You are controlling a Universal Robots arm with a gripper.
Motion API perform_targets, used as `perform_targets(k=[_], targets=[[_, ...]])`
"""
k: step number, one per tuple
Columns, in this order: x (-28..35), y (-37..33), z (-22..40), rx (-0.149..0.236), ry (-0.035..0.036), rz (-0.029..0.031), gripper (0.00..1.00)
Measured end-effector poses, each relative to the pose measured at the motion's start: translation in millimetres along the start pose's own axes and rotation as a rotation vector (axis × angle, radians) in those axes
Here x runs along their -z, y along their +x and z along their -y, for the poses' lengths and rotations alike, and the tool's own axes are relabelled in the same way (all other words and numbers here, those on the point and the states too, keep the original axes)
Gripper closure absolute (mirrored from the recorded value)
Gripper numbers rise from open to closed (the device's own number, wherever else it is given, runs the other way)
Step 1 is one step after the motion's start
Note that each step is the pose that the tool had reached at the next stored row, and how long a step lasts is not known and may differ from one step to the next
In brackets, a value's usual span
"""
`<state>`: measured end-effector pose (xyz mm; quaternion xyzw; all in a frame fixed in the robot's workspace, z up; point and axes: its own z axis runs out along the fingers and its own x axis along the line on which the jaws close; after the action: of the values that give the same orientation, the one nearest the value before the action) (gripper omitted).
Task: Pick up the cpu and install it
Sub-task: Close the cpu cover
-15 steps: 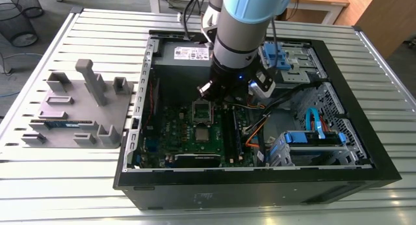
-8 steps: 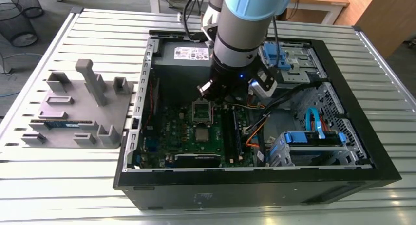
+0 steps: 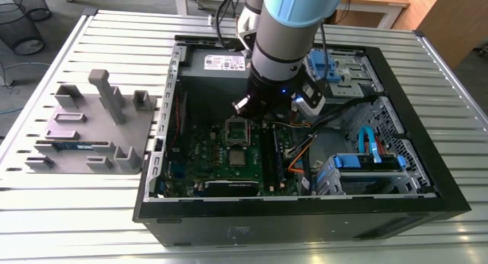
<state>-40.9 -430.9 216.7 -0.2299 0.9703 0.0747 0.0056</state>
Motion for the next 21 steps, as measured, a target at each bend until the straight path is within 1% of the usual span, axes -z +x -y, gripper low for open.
perform_targets(k=[3,5,7,12,15,21], targets=[[-2.4,-2.7,1.8,0.003,-0.0002,-0.0005,0.89],[-3.8,-4.6,2.9,0.013,-0.0005,-0.0018,0.89],[-5.0,-4.7,3.0,0.021,-0.0009,-0.0029,0.89],[-8.6,-5.2,1.8,0.027,-0.0011,-0.0040,0.89],[-10.6,-4.7,0.5,0.028,-0.0014,-0.0039,0.89],[-14.6,-3.6,0.2,0.029,-0.0013,-0.0042,0.89]])
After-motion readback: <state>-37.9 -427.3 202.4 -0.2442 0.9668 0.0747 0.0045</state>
